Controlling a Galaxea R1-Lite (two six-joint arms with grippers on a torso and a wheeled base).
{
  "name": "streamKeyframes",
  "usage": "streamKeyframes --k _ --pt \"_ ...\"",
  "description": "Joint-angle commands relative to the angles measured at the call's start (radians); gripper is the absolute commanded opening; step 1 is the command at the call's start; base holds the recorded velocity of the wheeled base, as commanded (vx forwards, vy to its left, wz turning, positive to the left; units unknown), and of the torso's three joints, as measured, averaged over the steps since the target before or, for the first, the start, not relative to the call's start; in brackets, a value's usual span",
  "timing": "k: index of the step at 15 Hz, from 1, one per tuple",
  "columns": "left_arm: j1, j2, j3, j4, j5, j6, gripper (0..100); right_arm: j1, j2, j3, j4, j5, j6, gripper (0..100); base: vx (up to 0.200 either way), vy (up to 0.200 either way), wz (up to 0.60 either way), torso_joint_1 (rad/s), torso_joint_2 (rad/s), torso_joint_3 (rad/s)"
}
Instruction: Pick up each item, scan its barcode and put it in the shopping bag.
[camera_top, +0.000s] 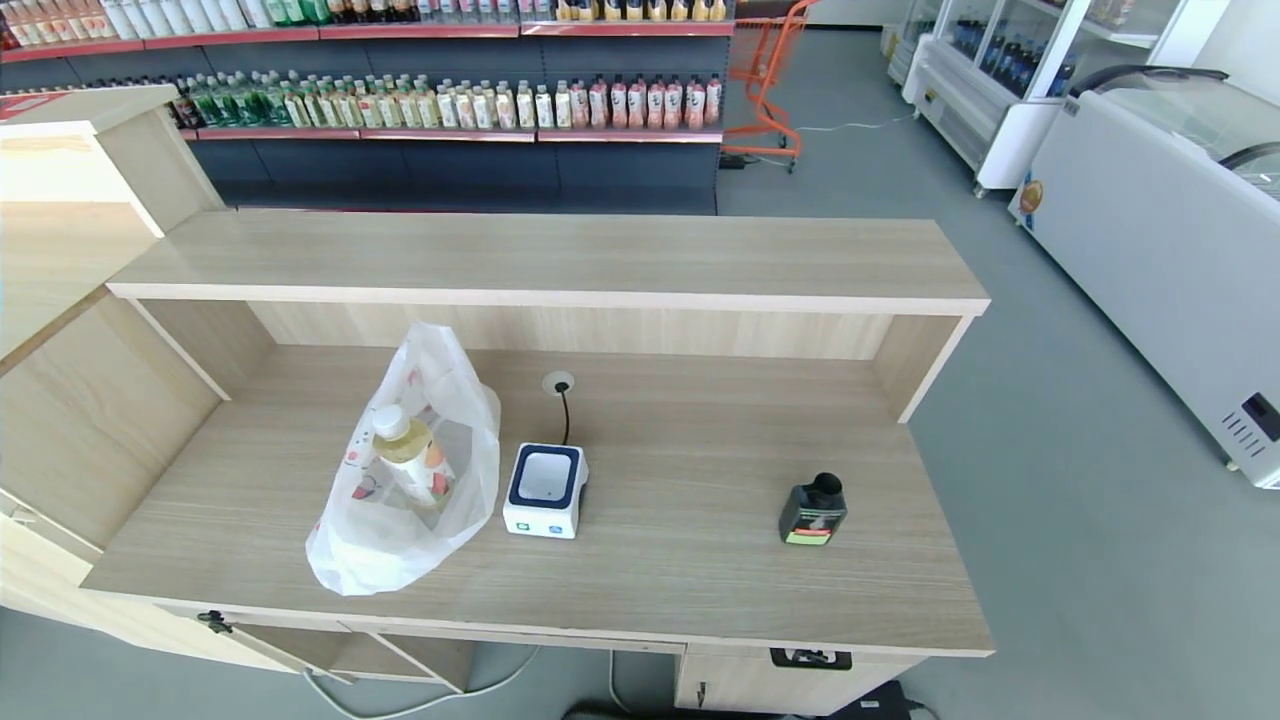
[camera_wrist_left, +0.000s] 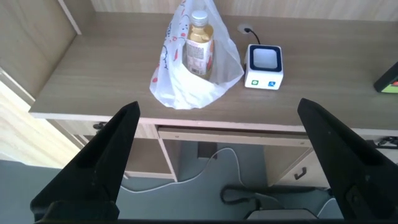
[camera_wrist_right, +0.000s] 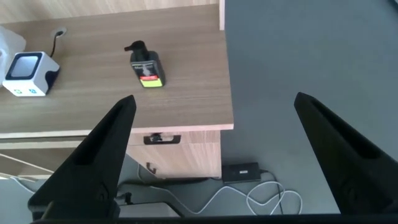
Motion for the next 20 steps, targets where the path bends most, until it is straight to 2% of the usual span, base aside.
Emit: streamKeyframes --k 1,2,3,4,5,6,9,14,16,18,20 --pt "0.0 0.0 0.0 0.0 0.001 -0.001 100 0.001 0.002 0.0 0.0 0.0 -0.007 100 0.0 0.0 0.0 0.0 0.0 0.0" --pt "0.0 0.0 0.0 0.0 0.001 -0.001 100 0.003 0.002 -0.006 -0.006 0.002 -0.007 100 0.0 0.0 0.0 0.0 0.0 0.0" --pt "0.0 0.0 0.0 0.0 0.001 -0.001 100 0.032 0.201 -0.235 0.034 0.058 0.004 100 0.0 0.0 0.0 0.0 0.0 0.0" --pt "0.0 0.0 0.0 0.0 0.001 -0.001 100 0.033 0.378 -0.371 0.063 0.061 0.019 100 0.0 0.0 0.0 0.0 0.0 0.0" --pt "0.0 0.0 0.0 0.0 0.001 -0.001 100 0.032 0.569 -0.5 0.095 0.048 0.022 100 0.0 0.0 0.0 0.0 0.0 0.0" --pt "0.0 0.0 0.0 0.0 0.001 -0.001 100 -0.01 0.743 -0.551 0.133 -0.008 0.01 100 0.0 0.0 0.0 0.0 0.0 0.0" --pt "0.0 0.0 0.0 0.0 0.001 -0.001 100 -0.051 1.086 -0.558 0.15 -0.087 -0.094 100 0.0 0.0 0.0 0.0 0.0 0.0" --pt "0.0 0.0 0.0 0.0 0.001 -0.001 100 0.007 1.424 -0.564 0.124 -0.092 -0.22 100 0.0 0.0 0.0 0.0 0.0 0.0" --pt "0.0 0.0 0.0 0.0 0.001 -0.001 100 0.013 1.576 -0.564 -0.065 -0.086 -0.346 100 0.0 0.0 0.0 0.0 0.0 0.0" --pt "0.0 0.0 0.0 0.0 0.001 -0.001 100 0.01 1.679 -0.571 -0.224 -0.001 -0.467 100 0.0 0.0 0.0 0.0 0.0 0.0" --pt "0.0 0.0 0.0 0.0 0.001 -0.001 100 0.006 1.752 -0.6 -0.284 0.163 -0.542 100 0.0 0.0 0.0 0.0 0.0 0.0"
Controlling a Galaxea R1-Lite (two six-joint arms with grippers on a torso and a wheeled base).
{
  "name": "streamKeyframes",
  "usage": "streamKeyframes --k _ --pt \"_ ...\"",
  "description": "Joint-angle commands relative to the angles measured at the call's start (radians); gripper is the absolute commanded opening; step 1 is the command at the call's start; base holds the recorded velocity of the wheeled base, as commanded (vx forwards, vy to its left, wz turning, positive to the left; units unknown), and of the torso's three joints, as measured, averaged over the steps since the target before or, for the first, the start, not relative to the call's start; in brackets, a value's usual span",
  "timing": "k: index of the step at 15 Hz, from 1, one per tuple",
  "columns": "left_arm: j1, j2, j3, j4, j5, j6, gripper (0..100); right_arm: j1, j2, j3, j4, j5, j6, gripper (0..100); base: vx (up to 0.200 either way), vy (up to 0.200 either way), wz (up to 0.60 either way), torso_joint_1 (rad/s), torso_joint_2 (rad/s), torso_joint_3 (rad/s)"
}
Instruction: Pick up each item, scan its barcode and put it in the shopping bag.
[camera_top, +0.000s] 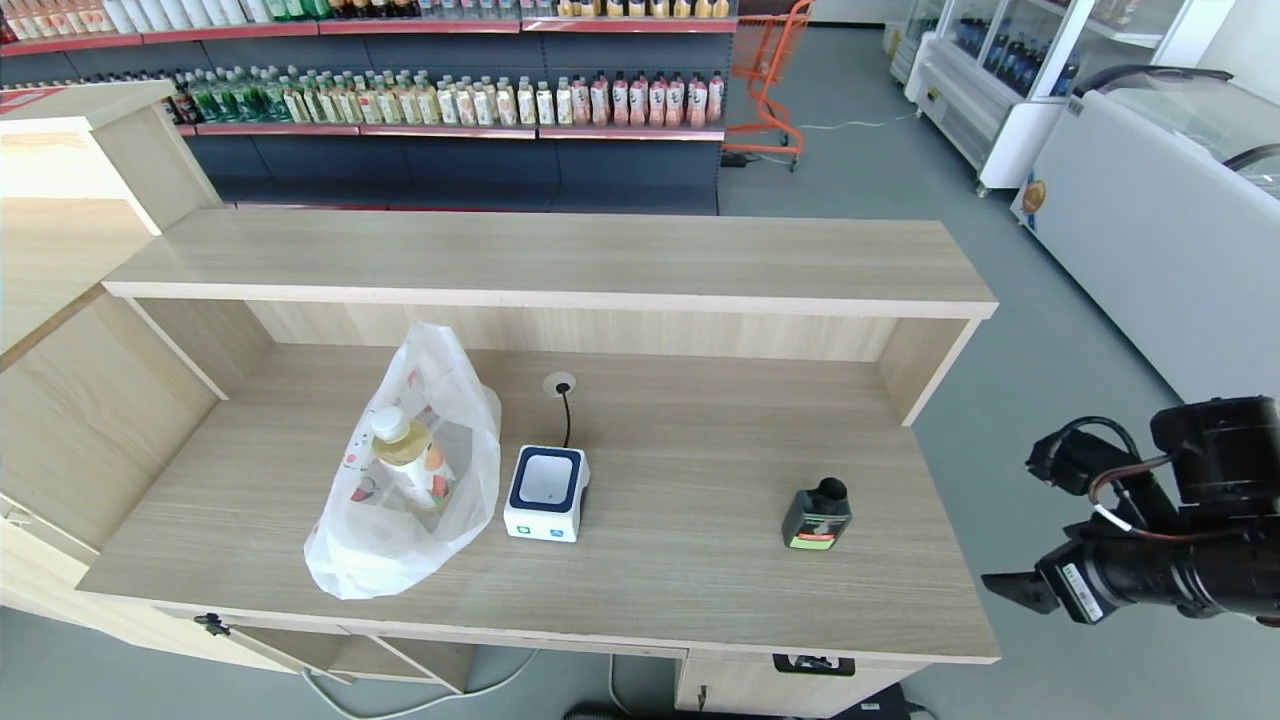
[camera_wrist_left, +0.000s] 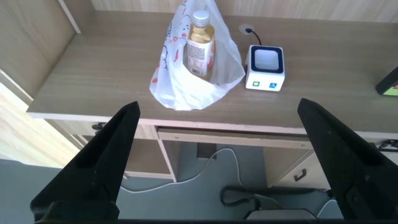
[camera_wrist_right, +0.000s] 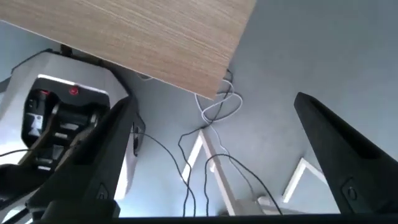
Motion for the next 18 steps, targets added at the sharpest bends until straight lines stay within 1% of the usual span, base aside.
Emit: streamKeyframes --k 1,5,7,8,9,11,13,16,17,18 --pt "0.0 0.0 0.0 0.0 0.001 0.0 100 0.001 0.18 -0.048 -0.033 0.103 -0.073 100 0.0 0.0 0.0 0.0 0.0 0.0" --pt "0.0 0.0 0.0 0.0 0.001 0.0 100 0.017 0.323 -0.166 -0.041 0.125 -0.155 100 0.0 0.0 0.0 0.0 0.0 0.0" --pt "0.0 0.0 0.0 0.0 0.001 0.0 100 0.032 0.396 -0.242 -0.039 0.195 -0.185 100 0.0 0.0 0.0 0.0 0.0 0.0" --pt "0.0 0.0 0.0 0.0 0.001 0.0 100 0.032 0.398 -0.243 -0.039 0.197 -0.186 100 0.0 0.0 0.0 0.0 0.0 0.0" --pt "0.0 0.0 0.0 0.0 0.001 0.0 100 0.055 0.443 -0.292 -0.039 0.217 -0.212 100 0.0 0.0 0.0 0.0 0.0 0.0" --pt "0.0 0.0 0.0 0.0 0.001 0.0 100 0.078 0.489 -0.34 -0.041 0.255 -0.229 100 0.0 0.0 0.0 0.0 0.0 0.0" --pt "0.0 0.0 0.0 0.0 0.001 0.0 100 0.103 0.515 -0.367 -0.041 0.274 -0.241 100 0.0 0.0 0.0 0.0 0.0 0.0" --pt "0.0 0.0 0.0 0.0 0.001 0.0 100 0.109 0.544 -0.381 -0.041 0.289 -0.275 100 0.0 0.0 0.0 0.0 0.0 0.0" --pt "0.0 0.0 0.0 0.0 0.001 0.0 100 0.115 0.568 -0.413 -0.039 0.291 -0.297 100 0.0 0.0 0.0 0.0 0.0 0.0" --pt "0.0 0.0 0.0 0.0 0.001 0.0 100 0.115 0.568 -0.413 -0.039 0.291 -0.297 100 0.0 0.0 0.0 0.0 0.0 0.0"
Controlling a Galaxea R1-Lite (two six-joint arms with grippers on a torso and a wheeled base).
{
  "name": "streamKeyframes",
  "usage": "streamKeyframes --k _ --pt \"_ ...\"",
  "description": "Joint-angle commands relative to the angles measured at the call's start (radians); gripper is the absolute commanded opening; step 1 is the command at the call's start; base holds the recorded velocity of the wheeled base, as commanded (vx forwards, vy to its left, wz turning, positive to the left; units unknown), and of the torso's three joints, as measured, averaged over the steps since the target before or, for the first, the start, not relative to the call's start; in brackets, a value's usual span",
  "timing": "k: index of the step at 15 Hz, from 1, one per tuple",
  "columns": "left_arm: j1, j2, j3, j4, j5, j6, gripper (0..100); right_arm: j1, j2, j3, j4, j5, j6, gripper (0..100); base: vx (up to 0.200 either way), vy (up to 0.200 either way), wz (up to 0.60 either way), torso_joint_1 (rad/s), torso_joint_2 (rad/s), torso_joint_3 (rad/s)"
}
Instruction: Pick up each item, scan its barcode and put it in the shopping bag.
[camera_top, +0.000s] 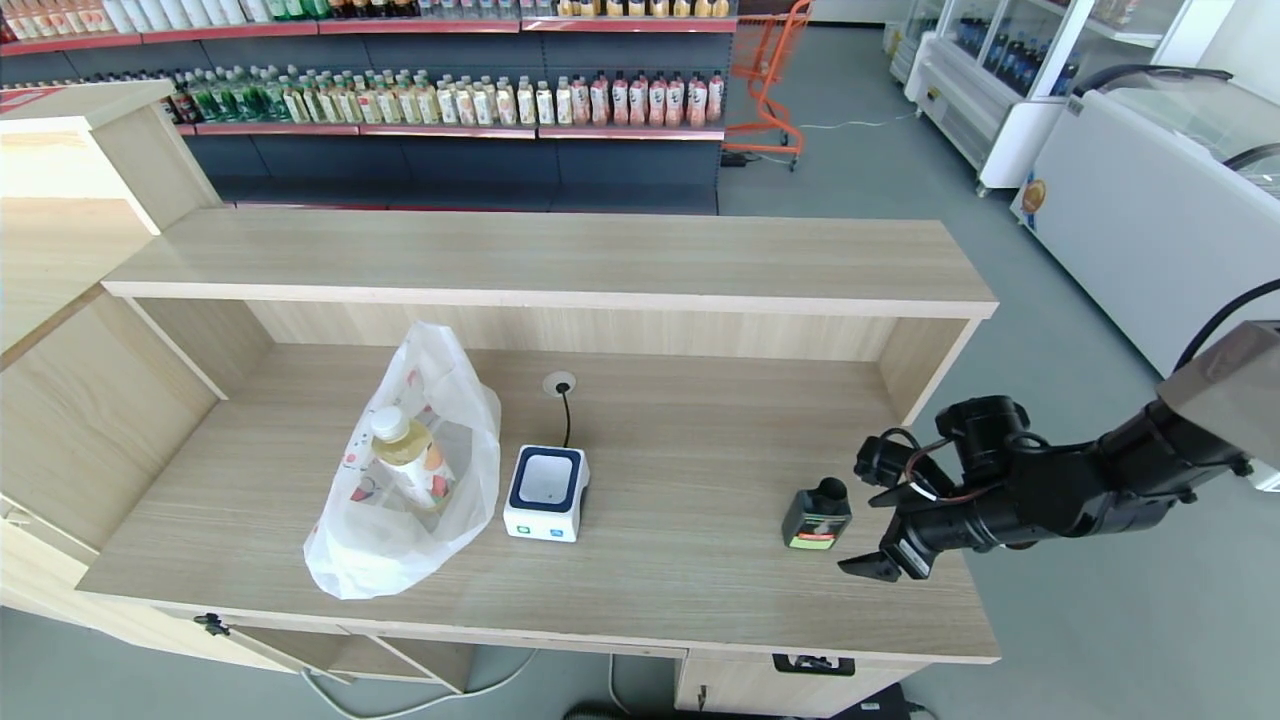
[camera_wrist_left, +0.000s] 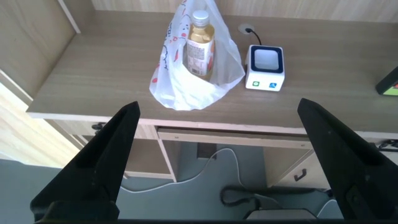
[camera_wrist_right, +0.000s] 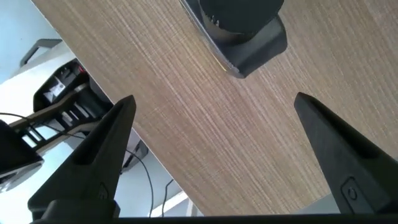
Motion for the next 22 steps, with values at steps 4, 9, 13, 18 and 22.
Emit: streamKeyframes --k 4,9,13,18,22 --pt "0.0 0.0 0.0 0.0 0.0 0.0 100 0.043 0.078 -0.076 -0.016 0.02 -0.002 100 0.0 0.0 0.0 0.0 0.0 0.0" --pt "0.0 0.0 0.0 0.0 0.0 0.0 100 0.062 0.141 -0.127 -0.078 0.022 0.004 100 0.0 0.0 0.0 0.0 0.0 0.0" --pt "0.0 0.0 0.0 0.0 0.0 0.0 100 0.077 0.17 -0.133 -0.139 0.022 0.04 0 0.0 0.0 0.0 0.0 0.0 0.0" --pt "0.0 0.0 0.0 0.0 0.0 0.0 100 0.09 0.179 -0.131 -0.159 0.057 0.043 0 0.0 0.0 0.0 0.0 0.0 0.0" --pt "0.0 0.0 0.0 0.0 0.0 0.0 100 0.083 0.153 -0.075 -0.239 0.093 0.054 0 0.0 0.0 0.0 0.0 0.0 0.0"
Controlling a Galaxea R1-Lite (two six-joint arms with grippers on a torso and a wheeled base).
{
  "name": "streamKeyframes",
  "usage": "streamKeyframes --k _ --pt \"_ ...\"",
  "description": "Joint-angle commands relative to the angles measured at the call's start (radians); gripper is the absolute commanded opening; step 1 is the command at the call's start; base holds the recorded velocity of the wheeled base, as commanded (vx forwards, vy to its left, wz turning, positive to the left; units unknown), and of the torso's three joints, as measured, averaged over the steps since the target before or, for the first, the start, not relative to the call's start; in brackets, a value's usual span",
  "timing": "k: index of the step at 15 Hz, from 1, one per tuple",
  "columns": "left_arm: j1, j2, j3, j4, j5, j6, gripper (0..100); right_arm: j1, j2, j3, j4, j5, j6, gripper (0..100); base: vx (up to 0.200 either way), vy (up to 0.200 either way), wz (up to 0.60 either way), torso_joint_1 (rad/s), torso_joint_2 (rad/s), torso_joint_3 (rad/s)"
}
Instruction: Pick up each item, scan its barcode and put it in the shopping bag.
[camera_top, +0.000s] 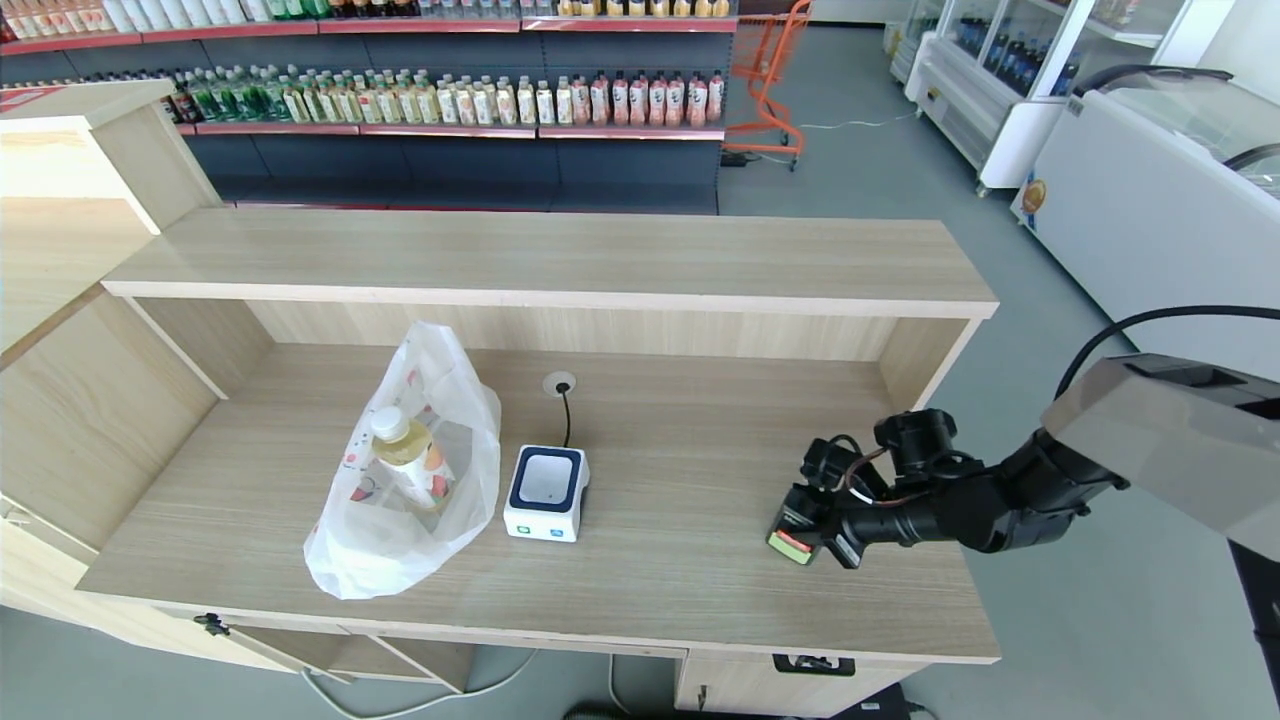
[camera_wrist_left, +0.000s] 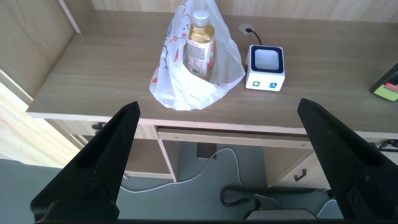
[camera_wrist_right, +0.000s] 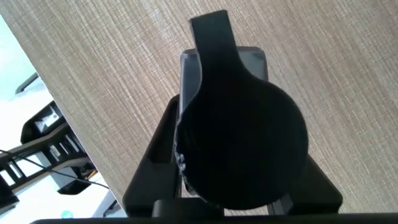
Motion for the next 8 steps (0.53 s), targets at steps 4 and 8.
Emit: streamKeyframes --k 4,8 --pt "0.0 0.0 0.0 0.0 0.0 0.0 100 -0.109 -0.275 0.211 -0.1 0.087 0.099 0 0.0 0.0 0.0 0.0 0.0 0.0" --pt "0.0 0.0 0.0 0.0 0.0 0.0 100 -0.318 -0.651 0.548 -0.108 0.226 -0.461 0 0.0 0.0 0.0 0.0 0.0 0.0"
